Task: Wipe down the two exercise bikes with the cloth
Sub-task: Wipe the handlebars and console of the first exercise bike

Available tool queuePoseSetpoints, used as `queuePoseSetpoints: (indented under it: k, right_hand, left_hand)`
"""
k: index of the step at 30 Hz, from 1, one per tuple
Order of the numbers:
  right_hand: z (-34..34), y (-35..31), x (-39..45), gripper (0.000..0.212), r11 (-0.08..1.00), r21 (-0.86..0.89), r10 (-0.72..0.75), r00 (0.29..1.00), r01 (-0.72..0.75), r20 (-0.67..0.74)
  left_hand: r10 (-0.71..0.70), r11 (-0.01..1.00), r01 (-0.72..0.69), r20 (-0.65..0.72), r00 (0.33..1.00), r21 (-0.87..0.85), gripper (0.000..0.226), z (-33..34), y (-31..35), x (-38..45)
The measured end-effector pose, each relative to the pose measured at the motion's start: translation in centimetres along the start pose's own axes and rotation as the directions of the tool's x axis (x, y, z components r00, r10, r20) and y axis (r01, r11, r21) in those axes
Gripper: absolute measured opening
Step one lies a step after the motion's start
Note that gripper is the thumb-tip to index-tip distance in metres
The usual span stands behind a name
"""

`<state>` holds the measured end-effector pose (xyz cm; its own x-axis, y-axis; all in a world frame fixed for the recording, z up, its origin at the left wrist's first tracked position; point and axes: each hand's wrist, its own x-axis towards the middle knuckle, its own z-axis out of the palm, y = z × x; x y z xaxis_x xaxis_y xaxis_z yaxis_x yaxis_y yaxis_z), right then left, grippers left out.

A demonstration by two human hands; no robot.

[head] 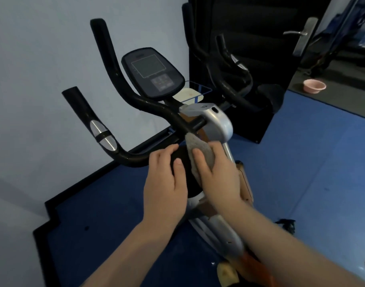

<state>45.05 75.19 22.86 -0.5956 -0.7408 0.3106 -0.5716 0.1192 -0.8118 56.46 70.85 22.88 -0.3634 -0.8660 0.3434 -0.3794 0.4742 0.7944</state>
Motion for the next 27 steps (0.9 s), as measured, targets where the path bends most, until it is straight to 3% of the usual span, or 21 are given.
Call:
queuePoseSetpoints:
  k: [4, 6, 8, 11, 13, 15, 17, 19, 21, 22, 25, 27]
  right_hand:
    - [-1.2, -2.3, 5.8, 0.026, 0.962, -0.162, -0.185, 0.961, 0.219, 0.204]
    - [-0.5, -3.1, 5.8, 0.026, 0.906, -0.221, -0.271, 0.897, 0.360, 0.350]
    - [-1.3, -2.6, 6.0, 0.028, 0.870, -0.210, -0.307, 0.825, 0.445, 0.475]
    - [-2.8, -2.9, 8.3, 0.032, 0.862, -0.133, -0.278, 0.676, 0.489, 0.682]
    - [-0.7, -4.1, 9.6, 0.035, 0.656, -0.238, -0.330, 0.556, 0.716, 0.763]
    - [1.9, -5.7, 9.1, 0.039, 0.451, -0.222, -0.403, 0.420, 0.864, 0.813]
    - [2.7, -5.7, 8.7, 0.034, 0.470, -0.110, -0.447, 0.344, 0.876, 0.826]
    - [1.3, -4.4, 9.6, 0.024, 0.574, -0.006, -0.456, 0.325, 0.819, 0.829]
    - [-0.1, -3.5, 10.7, 0.025, 0.709, 0.027, -0.403, 0.373, 0.705, 0.836]
    - [-0.1, -3.6, 10.8, 0.029, 0.714, -0.005, -0.374, 0.388, 0.700, 0.843]
    - [1.6, -4.4, 9.5, 0.034, 0.433, -0.182, -0.460, 0.390, 0.883, 0.798]
    - [1.1, -4.2, 8.3, 0.026, 0.424, -0.153, -0.564, 0.392, 0.893, 0.727]
  left_hand:
    - [-0.056, 0.998, 0.055, -0.043, 0.997, -0.035, 0.040, 0.2, 0.5, -0.1]
    - [-0.109, 0.993, 0.107, -0.037, 0.993, -0.039, 0.050, 0.0, 0.9, -0.5]
    - [-0.134, 0.987, 0.137, -0.039, 0.990, 0.084, 0.050, -0.6, 1.0, -0.8]
    - [-0.222, 0.922, 0.217, -0.022, 0.975, 0.320, 0.034, -1.4, 1.0, -1.3]
    - [-0.314, 0.894, 0.307, -0.032, 0.949, 0.328, 0.033, -1.0, 1.4, -1.7]
    - [-0.354, 0.894, 0.364, -0.086, 0.931, 0.262, 0.035, -0.3, 1.9, -2.0]
    - [-0.365, 0.891, 0.384, -0.121, 0.923, 0.240, 0.039, 0.0, 2.4, -2.3]
    - [-0.341, 0.878, 0.362, -0.123, 0.932, 0.313, 0.045, -0.1, 2.7, -2.7]
    - [-0.346, 0.870, 0.369, -0.130, 0.929, 0.328, 0.043, -0.1, 2.9, -2.9]
    - [-0.357, 0.870, 0.383, -0.140, 0.924, 0.312, 0.039, 0.1, 2.9, -2.9]
    - [-0.381, 0.881, 0.420, -0.196, 0.903, 0.220, 0.025, 1.0, 3.2, -3.1]
    - [-0.390, 0.876, 0.438, -0.238, 0.890, 0.201, 0.020, 1.3, 3.2, -3.3]
